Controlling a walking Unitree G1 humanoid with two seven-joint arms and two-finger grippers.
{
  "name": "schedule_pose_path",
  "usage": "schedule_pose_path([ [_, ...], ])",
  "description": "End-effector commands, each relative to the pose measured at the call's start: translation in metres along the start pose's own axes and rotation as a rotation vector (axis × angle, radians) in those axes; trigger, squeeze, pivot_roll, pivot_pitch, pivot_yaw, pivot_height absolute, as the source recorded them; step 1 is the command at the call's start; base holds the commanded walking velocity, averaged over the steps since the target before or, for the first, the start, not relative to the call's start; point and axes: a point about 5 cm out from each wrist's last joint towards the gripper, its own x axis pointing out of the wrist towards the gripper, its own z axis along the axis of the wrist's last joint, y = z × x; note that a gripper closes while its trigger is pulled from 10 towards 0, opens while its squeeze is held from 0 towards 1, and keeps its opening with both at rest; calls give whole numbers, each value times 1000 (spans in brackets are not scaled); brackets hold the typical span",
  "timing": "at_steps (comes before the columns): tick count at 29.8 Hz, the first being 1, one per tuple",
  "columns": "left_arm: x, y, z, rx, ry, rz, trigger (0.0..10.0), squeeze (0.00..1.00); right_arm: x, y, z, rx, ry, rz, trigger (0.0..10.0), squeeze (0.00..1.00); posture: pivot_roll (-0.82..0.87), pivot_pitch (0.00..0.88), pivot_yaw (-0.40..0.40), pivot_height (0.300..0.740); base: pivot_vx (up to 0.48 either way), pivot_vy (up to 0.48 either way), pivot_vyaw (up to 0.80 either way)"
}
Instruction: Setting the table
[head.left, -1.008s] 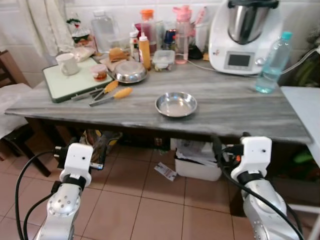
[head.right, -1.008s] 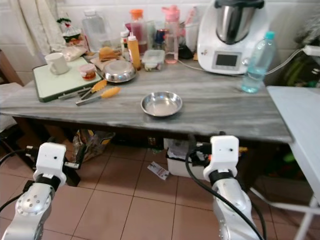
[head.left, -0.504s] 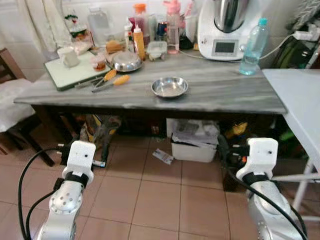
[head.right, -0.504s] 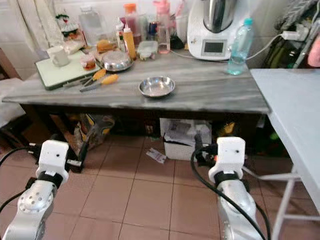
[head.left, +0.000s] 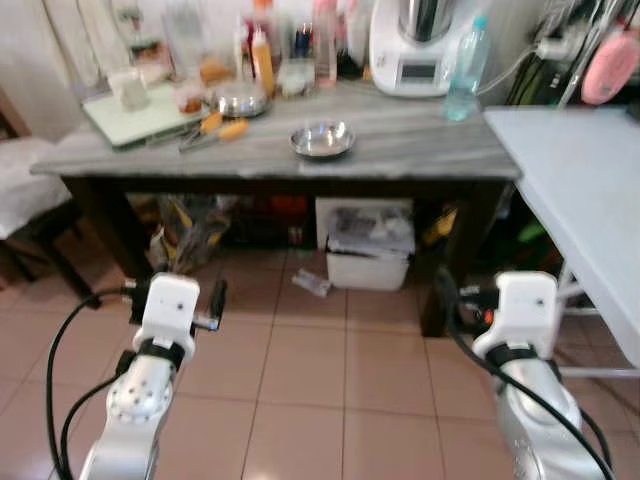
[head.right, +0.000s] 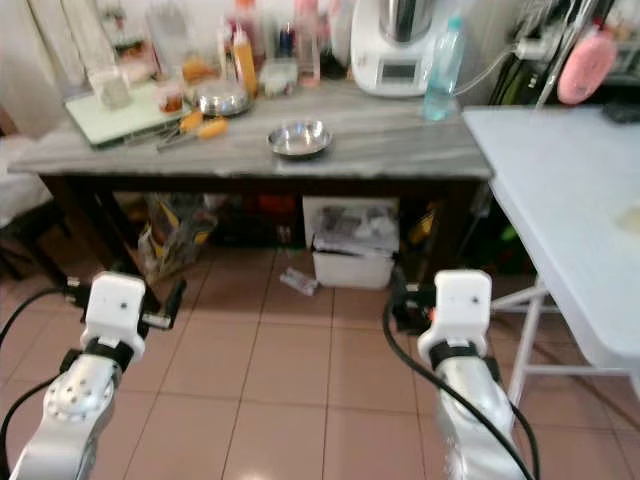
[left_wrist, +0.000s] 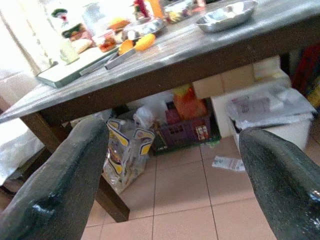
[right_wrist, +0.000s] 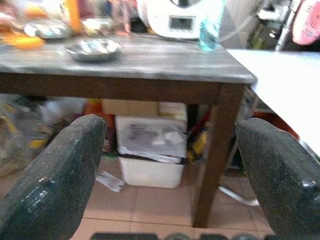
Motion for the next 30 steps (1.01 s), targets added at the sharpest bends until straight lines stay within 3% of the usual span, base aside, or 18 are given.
schedule_pose_path([
  [1,-1,-1,1,-12,-7,-12,10000,0,3,0,5,-9,-16,6,10000,0,-63,0,51,740,0,0,0],
  [14,4,-9,11,-78,-46,-93,10000,0,5,1,6,-22,-21,12,10000,0,-64,0,51,740,0,0,0],
  [30,10,-10,17,-98,-62,-101,10000,0,6,3,10,-41,-39,31,10000,0,-63,0,54,740,0,-323,0],
])
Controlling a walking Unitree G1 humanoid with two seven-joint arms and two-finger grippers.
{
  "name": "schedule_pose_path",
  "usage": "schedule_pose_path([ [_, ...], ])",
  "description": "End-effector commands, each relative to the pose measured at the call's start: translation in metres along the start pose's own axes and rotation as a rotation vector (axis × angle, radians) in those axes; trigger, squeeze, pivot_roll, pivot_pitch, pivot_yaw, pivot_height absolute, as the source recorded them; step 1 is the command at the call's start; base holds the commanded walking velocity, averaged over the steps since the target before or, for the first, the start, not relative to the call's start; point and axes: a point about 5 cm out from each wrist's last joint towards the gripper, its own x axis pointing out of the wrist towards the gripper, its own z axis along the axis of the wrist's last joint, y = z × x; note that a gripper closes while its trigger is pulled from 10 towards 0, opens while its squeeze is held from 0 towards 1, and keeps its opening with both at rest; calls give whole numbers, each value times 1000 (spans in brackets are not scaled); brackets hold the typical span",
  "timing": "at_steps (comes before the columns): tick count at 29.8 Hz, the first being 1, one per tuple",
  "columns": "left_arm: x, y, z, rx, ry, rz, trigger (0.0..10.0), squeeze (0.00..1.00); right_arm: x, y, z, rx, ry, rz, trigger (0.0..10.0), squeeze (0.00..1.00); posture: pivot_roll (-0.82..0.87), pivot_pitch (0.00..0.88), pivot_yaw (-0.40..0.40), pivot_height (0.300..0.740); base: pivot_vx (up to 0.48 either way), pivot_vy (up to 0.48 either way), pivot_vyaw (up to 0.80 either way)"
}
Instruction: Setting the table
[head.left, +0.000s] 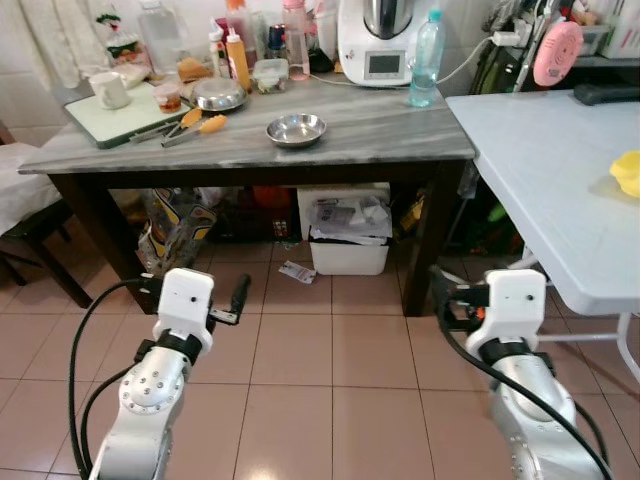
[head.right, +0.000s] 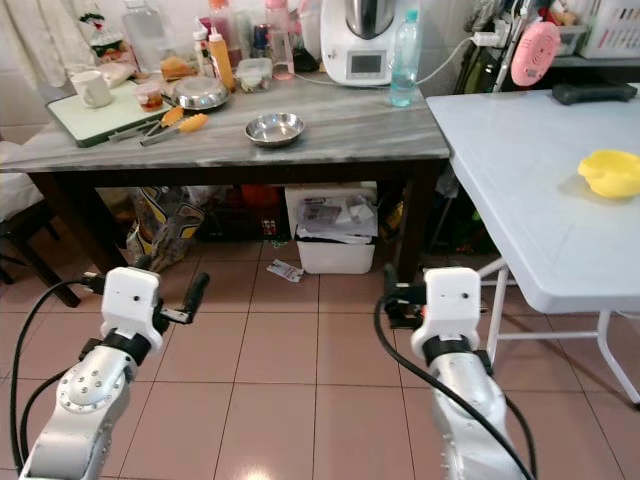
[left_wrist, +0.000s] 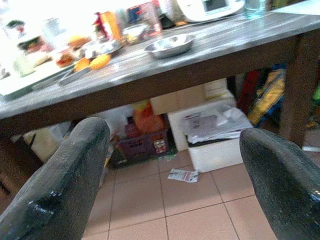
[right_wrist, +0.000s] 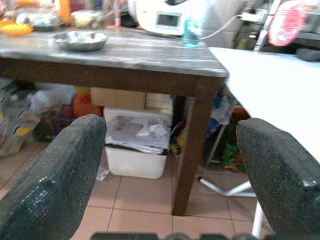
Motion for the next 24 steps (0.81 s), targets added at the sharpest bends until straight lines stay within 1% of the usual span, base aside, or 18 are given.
schedule_pose_path([
  [1,1,7,2,3,1,17,10000,0,2,5,6,6,-27,21,10000,0,-64,0,54,740,0,-371,0],
  [12,6,5,5,-9,-10,7,10000,0,3,7,13,-49,-69,40,10000,0,-71,0,51,740,0,-461,0],
  [21,7,3,7,-22,-16,-2,10000,0,2,8,18,-61,-94,34,10000,0,-79,0,52,740,0,-480,0],
  [24,11,-1,13,-43,-36,-13,10000,0,1,5,27,-94,-140,2,10000,0,-82,0,52,740,0,-480,0],
])
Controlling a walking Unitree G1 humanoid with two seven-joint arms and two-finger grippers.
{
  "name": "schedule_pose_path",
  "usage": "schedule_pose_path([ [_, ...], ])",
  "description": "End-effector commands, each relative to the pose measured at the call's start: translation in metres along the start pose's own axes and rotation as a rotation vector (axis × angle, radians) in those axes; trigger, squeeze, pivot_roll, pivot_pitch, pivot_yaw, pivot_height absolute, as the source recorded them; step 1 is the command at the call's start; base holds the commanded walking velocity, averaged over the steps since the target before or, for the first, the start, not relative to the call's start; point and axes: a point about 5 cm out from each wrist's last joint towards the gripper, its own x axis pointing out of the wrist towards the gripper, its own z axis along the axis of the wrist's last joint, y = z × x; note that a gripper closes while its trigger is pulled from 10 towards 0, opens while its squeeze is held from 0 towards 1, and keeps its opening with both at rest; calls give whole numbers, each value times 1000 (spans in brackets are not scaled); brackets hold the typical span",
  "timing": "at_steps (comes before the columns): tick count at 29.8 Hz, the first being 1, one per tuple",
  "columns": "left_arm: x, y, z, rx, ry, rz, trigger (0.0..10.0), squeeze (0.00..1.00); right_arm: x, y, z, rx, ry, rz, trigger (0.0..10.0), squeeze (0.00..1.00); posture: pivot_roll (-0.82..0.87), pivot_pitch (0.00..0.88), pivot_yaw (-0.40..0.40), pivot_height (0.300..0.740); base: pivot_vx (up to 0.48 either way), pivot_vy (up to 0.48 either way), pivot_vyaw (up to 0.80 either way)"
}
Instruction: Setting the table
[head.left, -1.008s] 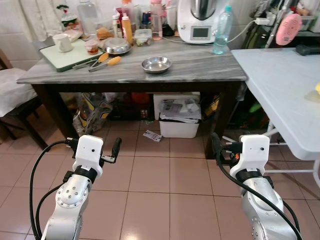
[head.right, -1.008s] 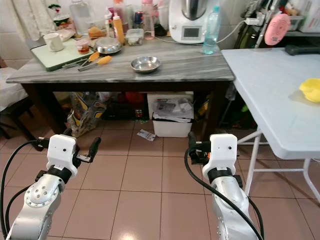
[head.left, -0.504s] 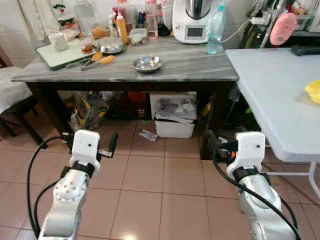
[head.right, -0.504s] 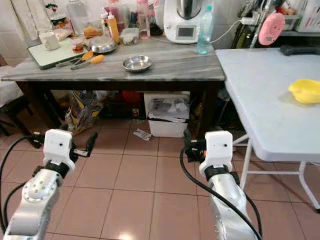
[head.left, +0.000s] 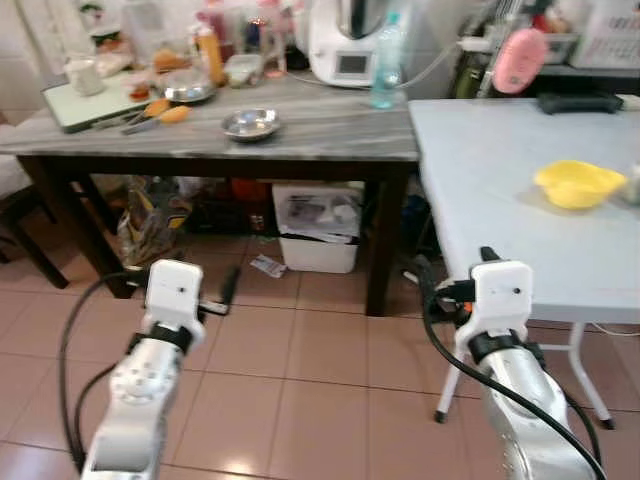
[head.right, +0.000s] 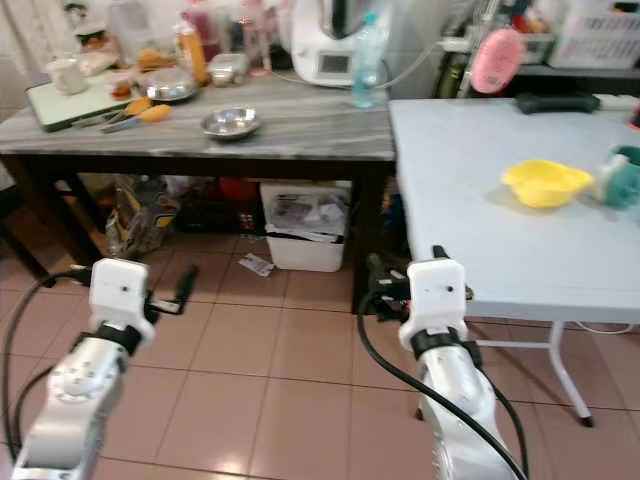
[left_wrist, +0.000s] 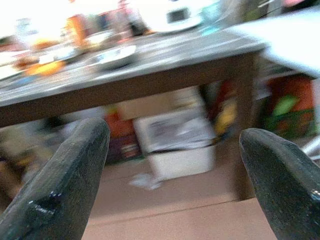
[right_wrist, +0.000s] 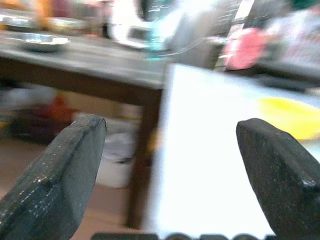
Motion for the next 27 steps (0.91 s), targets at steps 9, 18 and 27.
schedule_pose_path([
  [9,7,5,18,13,-59,-7,10000,0,1,3,17,-10,-82,-19,10000,0,-88,0,60,740,0,-480,0],
  [18,11,3,26,-3,-80,-25,10000,0,0,2,21,-29,-94,-46,10000,0,-85,6,67,740,0,-213,0],
  [27,11,1,26,11,-67,-33,10000,0,1,-2,20,-38,-90,-54,10000,0,-82,24,66,740,0,-192,0],
])
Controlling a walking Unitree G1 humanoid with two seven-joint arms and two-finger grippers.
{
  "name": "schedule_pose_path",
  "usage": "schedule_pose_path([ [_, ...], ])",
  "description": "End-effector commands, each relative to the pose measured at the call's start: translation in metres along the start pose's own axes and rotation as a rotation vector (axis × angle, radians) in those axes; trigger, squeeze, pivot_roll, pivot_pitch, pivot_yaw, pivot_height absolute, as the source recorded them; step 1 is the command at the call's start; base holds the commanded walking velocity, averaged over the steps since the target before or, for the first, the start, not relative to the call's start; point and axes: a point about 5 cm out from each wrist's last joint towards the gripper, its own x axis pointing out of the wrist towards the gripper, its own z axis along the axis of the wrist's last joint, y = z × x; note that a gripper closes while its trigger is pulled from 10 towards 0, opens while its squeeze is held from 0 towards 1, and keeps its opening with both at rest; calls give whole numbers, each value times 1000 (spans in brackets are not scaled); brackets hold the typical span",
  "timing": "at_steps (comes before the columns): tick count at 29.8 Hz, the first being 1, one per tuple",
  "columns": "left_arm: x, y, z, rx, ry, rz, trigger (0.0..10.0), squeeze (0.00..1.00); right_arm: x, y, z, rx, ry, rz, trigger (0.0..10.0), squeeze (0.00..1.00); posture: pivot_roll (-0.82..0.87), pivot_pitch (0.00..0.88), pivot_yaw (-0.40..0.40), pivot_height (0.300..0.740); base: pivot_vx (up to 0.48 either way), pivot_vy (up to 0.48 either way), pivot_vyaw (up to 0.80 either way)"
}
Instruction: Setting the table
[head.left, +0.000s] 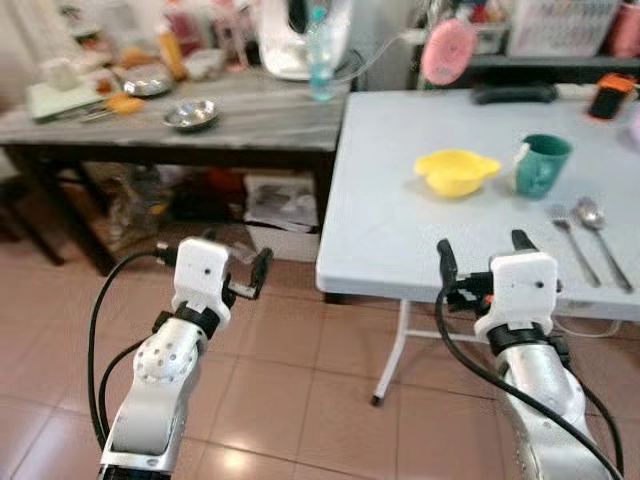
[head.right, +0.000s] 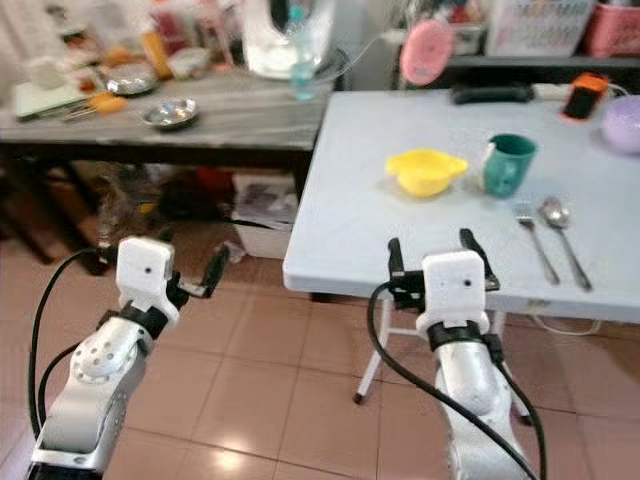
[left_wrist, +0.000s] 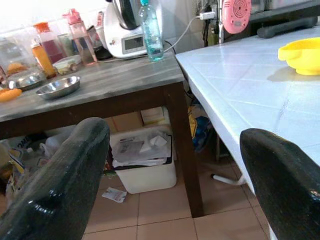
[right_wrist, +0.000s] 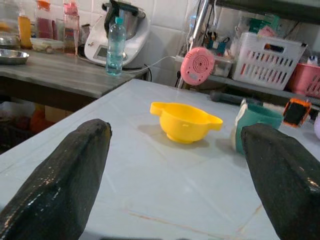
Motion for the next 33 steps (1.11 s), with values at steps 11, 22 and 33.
schedule_pose_path([
  [11,7,1,14,-78,-34,-1,10000,0,6,1,8,1,-34,-5,10000,0,-71,23,62,740,0,0,0],
  [22,7,-5,19,-87,-46,-63,10000,0,4,-1,6,13,-21,-16,10000,0,-80,23,67,740,136,0,-162],
  [33,9,-9,16,-125,-27,-77,10000,0,5,0,6,12,-19,-11,10000,0,-84,24,60,740,76,-211,-161],
])
